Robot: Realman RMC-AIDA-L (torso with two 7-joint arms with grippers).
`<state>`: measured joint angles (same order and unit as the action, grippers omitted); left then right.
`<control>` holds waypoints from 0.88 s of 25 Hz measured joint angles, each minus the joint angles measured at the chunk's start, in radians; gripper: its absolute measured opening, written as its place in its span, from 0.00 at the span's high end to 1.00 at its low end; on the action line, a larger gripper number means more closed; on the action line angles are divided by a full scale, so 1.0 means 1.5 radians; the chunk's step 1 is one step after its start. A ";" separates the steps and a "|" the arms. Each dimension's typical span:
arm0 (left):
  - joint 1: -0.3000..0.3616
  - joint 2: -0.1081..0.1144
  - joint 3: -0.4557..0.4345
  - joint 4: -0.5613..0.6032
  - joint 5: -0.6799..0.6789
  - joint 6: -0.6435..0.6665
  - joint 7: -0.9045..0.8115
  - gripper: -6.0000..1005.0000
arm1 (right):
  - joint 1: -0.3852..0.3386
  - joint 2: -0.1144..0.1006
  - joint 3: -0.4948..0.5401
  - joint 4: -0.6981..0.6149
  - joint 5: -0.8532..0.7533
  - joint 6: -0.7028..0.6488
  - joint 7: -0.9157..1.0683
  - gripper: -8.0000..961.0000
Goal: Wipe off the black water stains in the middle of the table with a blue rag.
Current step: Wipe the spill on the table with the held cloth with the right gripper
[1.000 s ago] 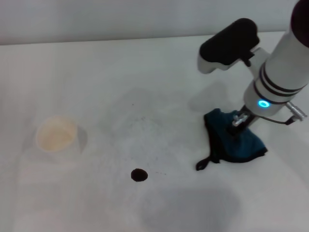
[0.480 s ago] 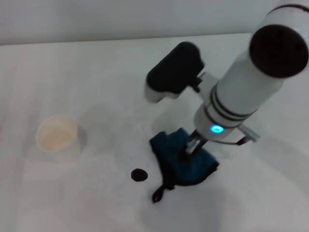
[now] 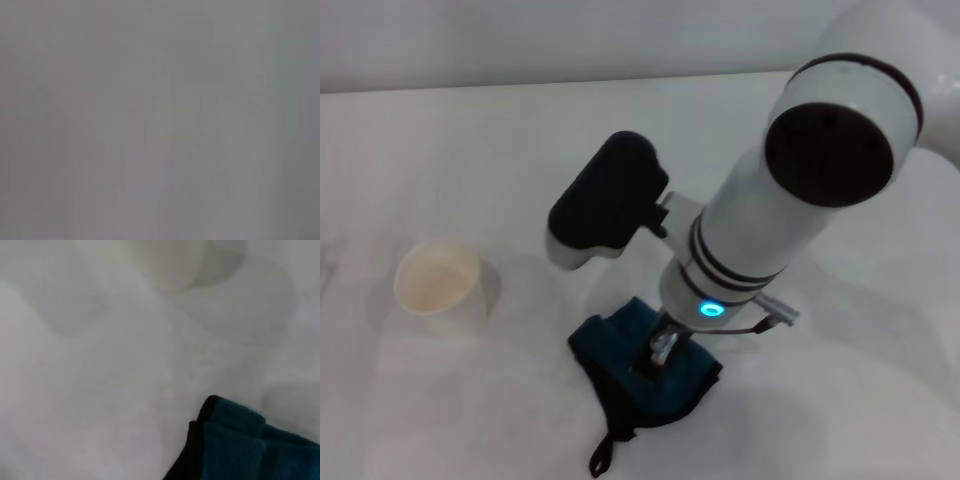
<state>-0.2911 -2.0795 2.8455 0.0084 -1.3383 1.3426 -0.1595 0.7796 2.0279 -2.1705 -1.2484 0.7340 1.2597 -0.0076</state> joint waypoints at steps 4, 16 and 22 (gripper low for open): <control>-0.002 0.000 0.000 0.000 0.007 0.000 0.000 0.12 | 0.021 0.000 -0.033 0.009 0.028 -0.029 0.001 0.92; -0.003 0.000 -0.001 0.009 0.015 0.000 0.000 0.12 | 0.066 0.000 -0.067 0.084 0.044 -0.073 0.017 0.92; -0.001 0.000 -0.001 0.009 0.014 0.000 0.000 0.12 | 0.071 0.000 -0.038 0.093 -0.002 -0.037 0.023 0.92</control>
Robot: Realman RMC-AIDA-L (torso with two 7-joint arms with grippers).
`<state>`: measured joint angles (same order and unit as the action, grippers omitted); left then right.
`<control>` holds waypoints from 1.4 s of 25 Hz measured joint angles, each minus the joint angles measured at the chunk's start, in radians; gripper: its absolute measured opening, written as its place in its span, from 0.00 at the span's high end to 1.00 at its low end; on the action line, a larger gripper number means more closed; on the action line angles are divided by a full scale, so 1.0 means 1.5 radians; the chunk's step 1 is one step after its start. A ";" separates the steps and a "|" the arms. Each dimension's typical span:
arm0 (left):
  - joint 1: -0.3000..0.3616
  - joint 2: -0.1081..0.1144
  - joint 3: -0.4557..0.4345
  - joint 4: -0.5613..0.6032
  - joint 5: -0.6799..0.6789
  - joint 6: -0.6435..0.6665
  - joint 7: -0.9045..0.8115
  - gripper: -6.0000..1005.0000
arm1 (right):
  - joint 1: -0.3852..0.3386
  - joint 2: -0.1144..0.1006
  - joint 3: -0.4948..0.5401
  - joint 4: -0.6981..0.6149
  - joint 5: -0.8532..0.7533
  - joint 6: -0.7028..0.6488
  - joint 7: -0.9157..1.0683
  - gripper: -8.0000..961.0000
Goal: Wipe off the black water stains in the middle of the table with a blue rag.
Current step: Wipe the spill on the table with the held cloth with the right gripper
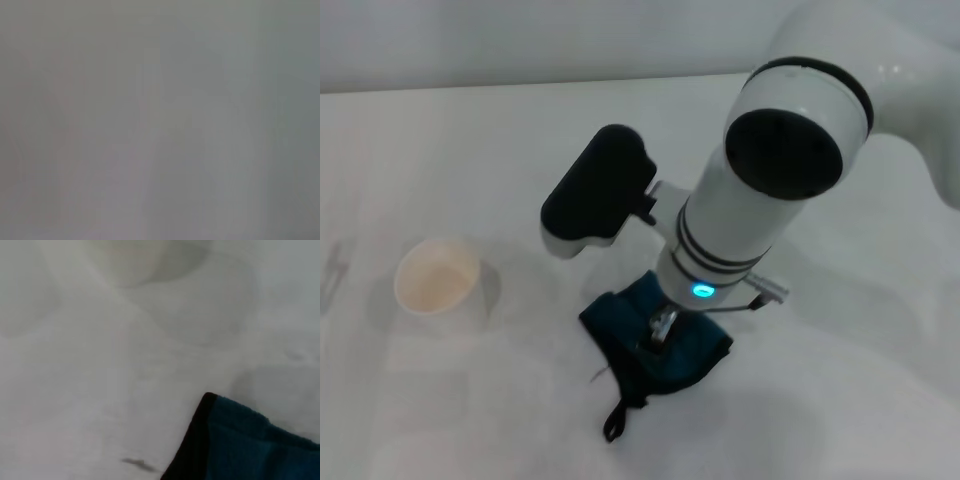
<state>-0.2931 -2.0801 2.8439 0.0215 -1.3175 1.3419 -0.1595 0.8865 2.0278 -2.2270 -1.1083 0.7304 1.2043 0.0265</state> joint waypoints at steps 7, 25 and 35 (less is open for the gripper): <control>-0.001 0.000 0.000 0.000 -0.003 0.001 0.000 0.12 | -0.008 0.000 0.018 0.002 -0.035 0.019 0.005 0.92; 0.006 -0.001 0.000 0.009 0.001 0.002 0.001 0.12 | 0.026 -0.001 -0.112 -0.014 0.085 -0.088 0.034 0.93; 0.012 0.001 0.000 0.008 -0.003 0.005 0.001 0.12 | 0.025 0.001 -0.034 -0.017 -0.019 0.013 0.051 0.94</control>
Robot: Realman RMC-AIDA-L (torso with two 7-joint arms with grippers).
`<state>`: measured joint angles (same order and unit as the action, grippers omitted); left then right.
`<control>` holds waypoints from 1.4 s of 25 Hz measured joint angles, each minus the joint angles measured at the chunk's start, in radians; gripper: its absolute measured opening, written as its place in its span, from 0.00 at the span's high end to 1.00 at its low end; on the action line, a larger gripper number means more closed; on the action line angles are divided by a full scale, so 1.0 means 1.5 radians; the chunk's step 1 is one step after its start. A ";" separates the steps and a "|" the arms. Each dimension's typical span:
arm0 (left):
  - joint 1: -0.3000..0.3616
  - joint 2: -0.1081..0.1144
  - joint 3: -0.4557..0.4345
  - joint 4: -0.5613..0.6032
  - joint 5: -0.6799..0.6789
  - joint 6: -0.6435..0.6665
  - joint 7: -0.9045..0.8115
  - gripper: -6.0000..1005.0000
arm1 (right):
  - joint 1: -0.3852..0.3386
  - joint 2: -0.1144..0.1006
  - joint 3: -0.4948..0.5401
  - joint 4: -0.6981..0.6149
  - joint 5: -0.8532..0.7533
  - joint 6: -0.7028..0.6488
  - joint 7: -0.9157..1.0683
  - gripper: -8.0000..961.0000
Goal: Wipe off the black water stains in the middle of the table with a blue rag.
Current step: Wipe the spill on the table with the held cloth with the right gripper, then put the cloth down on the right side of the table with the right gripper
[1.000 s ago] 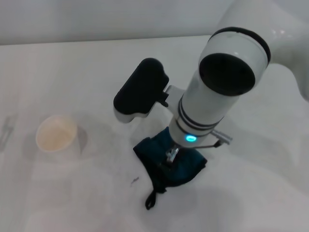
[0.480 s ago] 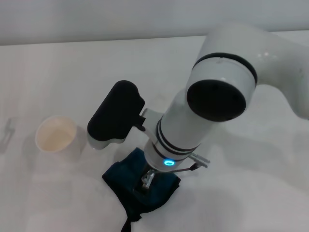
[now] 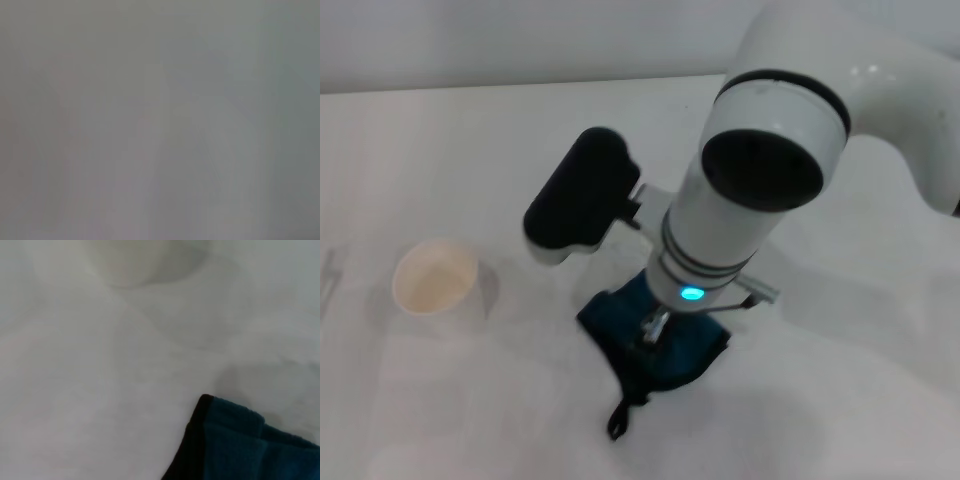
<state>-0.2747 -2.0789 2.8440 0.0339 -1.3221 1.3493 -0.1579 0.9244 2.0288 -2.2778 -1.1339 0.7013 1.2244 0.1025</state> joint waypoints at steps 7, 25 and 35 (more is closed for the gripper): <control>-0.001 0.000 0.000 -0.001 -0.003 0.000 0.000 0.12 | -0.034 -0.005 0.076 -0.011 -0.052 0.058 -0.028 0.94; -0.018 0.002 0.000 -0.006 -0.015 -0.004 0.000 0.12 | -0.184 -0.011 0.383 -0.049 -0.258 0.146 -0.153 0.94; -0.026 0.002 0.000 -0.007 -0.020 -0.004 0.000 0.12 | -0.202 -0.014 0.466 -0.022 -0.286 0.146 -0.188 0.93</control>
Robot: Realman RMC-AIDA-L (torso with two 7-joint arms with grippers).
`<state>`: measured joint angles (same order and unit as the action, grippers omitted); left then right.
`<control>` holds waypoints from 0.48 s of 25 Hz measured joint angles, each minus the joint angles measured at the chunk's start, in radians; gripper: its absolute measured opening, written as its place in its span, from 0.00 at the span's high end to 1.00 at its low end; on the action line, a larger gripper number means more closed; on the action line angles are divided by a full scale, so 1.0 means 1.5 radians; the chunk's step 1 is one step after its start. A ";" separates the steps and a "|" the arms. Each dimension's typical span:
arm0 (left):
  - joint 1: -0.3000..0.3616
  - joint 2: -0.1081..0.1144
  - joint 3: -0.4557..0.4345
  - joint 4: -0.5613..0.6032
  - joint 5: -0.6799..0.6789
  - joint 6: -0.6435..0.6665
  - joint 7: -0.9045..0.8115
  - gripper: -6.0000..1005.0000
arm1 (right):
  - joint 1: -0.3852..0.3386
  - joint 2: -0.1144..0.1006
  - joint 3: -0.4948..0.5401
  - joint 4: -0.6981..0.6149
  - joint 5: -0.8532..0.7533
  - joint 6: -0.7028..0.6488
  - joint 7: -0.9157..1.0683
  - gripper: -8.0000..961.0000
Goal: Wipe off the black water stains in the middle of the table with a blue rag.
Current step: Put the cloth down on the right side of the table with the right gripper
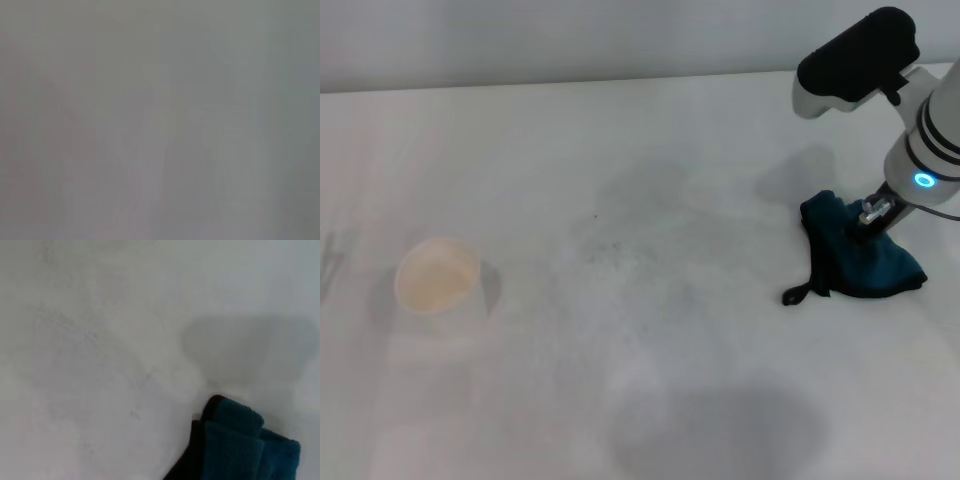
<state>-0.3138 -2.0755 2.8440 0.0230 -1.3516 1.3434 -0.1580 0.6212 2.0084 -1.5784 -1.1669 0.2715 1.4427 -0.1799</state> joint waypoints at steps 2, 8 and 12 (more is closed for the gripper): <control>-0.002 0.000 0.000 0.000 0.000 -0.001 0.000 0.12 | 0.000 -0.001 0.004 0.005 0.000 0.001 -0.011 0.92; -0.010 0.001 0.000 0.000 0.000 -0.001 0.000 0.12 | 0.001 0.002 0.016 0.017 0.000 0.021 -0.033 0.91; -0.014 0.001 0.000 0.000 0.000 -0.001 0.004 0.12 | 0.006 0.003 0.015 0.027 0.000 0.023 -0.030 0.90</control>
<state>-0.3342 -2.0739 2.8440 0.0230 -1.3515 1.3422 -0.1517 0.6304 2.0136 -1.5559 -1.1263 0.2711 1.4771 -0.2248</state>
